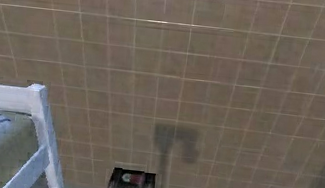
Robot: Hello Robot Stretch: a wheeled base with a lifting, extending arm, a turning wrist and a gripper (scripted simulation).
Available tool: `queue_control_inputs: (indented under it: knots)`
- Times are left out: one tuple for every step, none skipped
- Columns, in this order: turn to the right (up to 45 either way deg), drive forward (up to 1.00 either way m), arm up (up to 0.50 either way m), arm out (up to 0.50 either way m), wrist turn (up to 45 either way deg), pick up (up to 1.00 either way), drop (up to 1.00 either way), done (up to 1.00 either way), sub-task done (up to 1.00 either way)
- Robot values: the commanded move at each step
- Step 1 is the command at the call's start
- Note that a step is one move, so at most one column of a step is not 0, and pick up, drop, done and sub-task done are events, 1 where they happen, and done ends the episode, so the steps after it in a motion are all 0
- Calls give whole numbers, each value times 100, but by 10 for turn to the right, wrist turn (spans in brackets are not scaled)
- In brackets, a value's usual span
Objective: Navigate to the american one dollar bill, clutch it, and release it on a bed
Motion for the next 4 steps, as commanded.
queue_control_inputs:
  knots:
    - [450, 0, 0, 0, 0, 0, 0, 0, 0]
    - [180, 0, 0, 0, 0, 0, 0, 0, 0]
    - [0, 45, 0, 0, 0, 0, 0, 0, 0]
    - [120, 0, 0, 0, 0, 0, 0, 0, 0]
